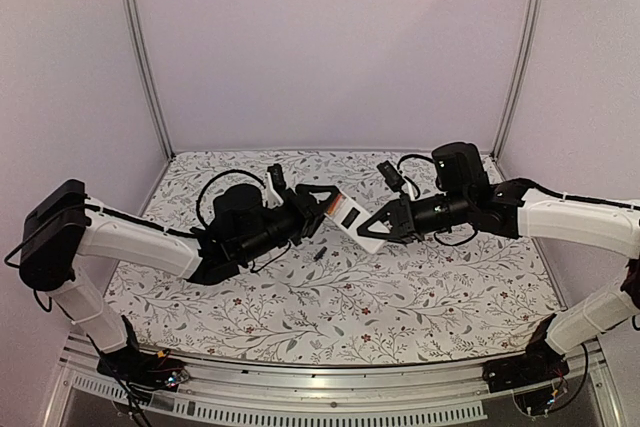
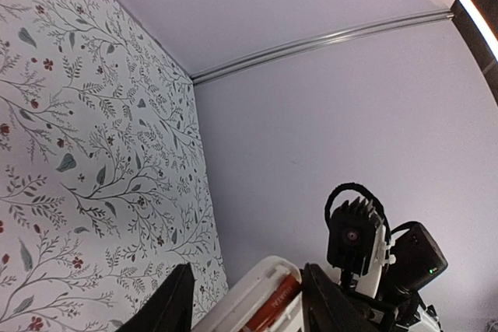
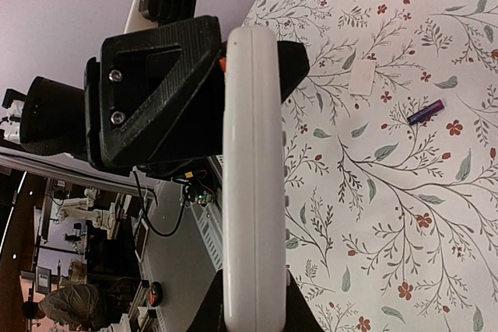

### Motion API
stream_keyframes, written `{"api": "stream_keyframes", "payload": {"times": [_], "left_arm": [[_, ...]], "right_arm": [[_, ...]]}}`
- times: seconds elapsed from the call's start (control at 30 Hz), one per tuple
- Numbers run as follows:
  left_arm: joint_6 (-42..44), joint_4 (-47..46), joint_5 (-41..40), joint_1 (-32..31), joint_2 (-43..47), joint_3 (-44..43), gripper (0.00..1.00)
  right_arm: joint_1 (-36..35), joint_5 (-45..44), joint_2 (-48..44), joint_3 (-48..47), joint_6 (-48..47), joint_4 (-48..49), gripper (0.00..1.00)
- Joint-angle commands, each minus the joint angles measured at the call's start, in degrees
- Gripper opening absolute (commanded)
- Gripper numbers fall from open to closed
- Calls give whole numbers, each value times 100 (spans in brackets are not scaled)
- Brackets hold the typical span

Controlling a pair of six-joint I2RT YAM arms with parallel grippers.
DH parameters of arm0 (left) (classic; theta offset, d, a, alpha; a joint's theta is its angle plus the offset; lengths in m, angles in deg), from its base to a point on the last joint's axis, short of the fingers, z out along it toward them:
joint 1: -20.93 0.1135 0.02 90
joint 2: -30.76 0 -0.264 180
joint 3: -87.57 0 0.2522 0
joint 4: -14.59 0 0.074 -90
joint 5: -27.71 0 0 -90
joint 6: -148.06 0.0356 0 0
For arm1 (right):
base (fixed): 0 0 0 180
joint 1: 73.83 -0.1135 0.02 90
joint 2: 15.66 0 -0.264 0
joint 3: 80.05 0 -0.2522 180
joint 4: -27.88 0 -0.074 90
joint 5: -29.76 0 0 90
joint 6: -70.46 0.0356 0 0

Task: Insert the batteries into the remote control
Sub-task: Load the battery into the battery compartment.

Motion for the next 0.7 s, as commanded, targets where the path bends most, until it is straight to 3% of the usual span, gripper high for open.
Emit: {"api": "stream_keyframes", "payload": {"times": [0.0,0.13,0.4,0.67], "left_arm": [[91,-151,212,-32,-101,-170,44],[148,-122,240,-10,-82,-144,37],[365,-77,253,50,44,-51,34],[1075,203,559,258,432,-113,61]], "right_arm": [[-77,129,-145,-19,37,184,0],[-76,215,-200,-19,156,291,0],[-77,247,-251,12,219,312,0],[-67,325,-285,158,161,295,0]]}}
